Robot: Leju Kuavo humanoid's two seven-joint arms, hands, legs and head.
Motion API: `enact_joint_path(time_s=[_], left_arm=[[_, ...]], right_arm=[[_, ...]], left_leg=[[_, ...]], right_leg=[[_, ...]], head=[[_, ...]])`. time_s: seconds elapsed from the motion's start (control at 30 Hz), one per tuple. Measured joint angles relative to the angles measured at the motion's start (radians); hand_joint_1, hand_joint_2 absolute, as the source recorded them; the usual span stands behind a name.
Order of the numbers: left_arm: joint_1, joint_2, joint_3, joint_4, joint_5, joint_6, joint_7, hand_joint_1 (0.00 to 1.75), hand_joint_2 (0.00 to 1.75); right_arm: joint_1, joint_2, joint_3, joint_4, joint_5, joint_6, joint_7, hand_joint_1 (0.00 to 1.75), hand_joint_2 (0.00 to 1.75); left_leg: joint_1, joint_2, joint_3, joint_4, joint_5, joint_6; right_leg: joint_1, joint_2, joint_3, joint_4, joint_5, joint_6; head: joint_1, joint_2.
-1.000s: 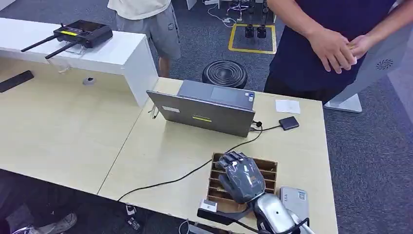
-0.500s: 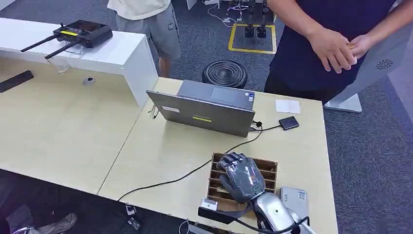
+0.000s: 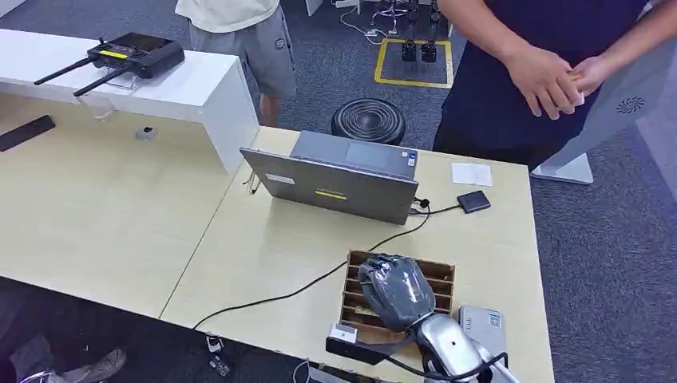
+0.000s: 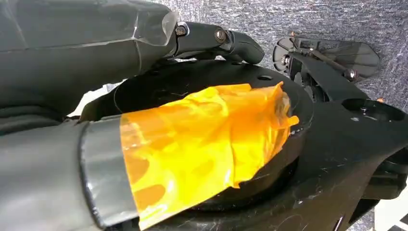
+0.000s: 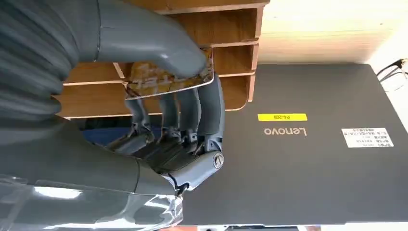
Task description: Pass the card to the sensor for recognition and then transmit it.
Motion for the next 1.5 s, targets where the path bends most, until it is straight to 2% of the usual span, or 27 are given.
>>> enact_joint_path(time_s=[0.2, 0.3, 0.43, 0.73, 1.17, 1.5], left_arm=[[0.0, 0.0, 0.0, 0.0, 0.0, 0.0, 0.0, 0.0, 0.0], [0.0, 0.0, 0.0, 0.0, 0.0, 0.001, 0.0, 0.0, 0.0], [0.0, 0.0, 0.0, 0.0, 0.0, 0.002, 0.0, 0.0, 0.0], [-0.001, 0.0, 0.0, 0.0, 0.0, 0.002, 0.0, 0.0, 0.0], [0.0, -0.002, 0.007, 0.0, 0.0, 0.002, 0.0, 0.0, 0.0], [0.0, -0.002, 0.022, 0.0, 0.001, 0.002, -0.006, 0.0, 0.0]], right_arm=[[-0.003, 0.0, 0.0, 0.002, -0.003, 0.005, 0.0, 1.62, 1.75], [-0.005, 0.0, 0.0, 0.002, -0.006, 0.01, 0.001, 1.71, 1.75], [-0.007, 0.0, 0.0, 0.002, -0.01, 0.018, 0.002, 1.75, 1.75], [-0.008, 0.005, -0.012, -0.014, -0.033, 0.013, 0.003, 1.75, 1.75], [0.003, 0.0, -0.076, -0.146, -0.096, 0.026, 0.001, 1.75, 1.75], [0.011, -0.044, -0.116, -0.266, -0.19, 0.079, -0.033, 1.75, 1.75]], left_leg=[[0.0, 0.0, 0.0, 0.0, 0.0, 0.0], [0.0, 0.0, 0.0, 0.0, 0.0, 0.0], [0.0, 0.0, 0.0, 0.0, 0.0, 0.0], [0.0, 0.0, 0.0, 0.0, 0.0, 0.0], [0.0, 0.0, 0.0, 0.0, 0.0, 0.0], [0.0, 0.0, 0.0, 0.0, 0.0, 0.0]], right_leg=[[0.0, 0.0, 0.0, 0.0, 0.0, 0.0], [0.0, 0.0, 0.0, 0.0, 0.0, 0.0], [0.0, 0.0, 0.0, 0.0, 0.0, 0.0], [0.0, 0.0, 0.0, 0.0, 0.0, 0.0], [0.0, 0.001, 0.0, 0.0, 0.0, 0.0], [0.0, 0.001, 0.0, 0.0, 0.0, 0.0]], head=[[0.0, 0.0], [0.0, 0.0], [0.0, 0.0], [0.0, 0.0], [0.0, 0.0], [0.0, 0.0]])
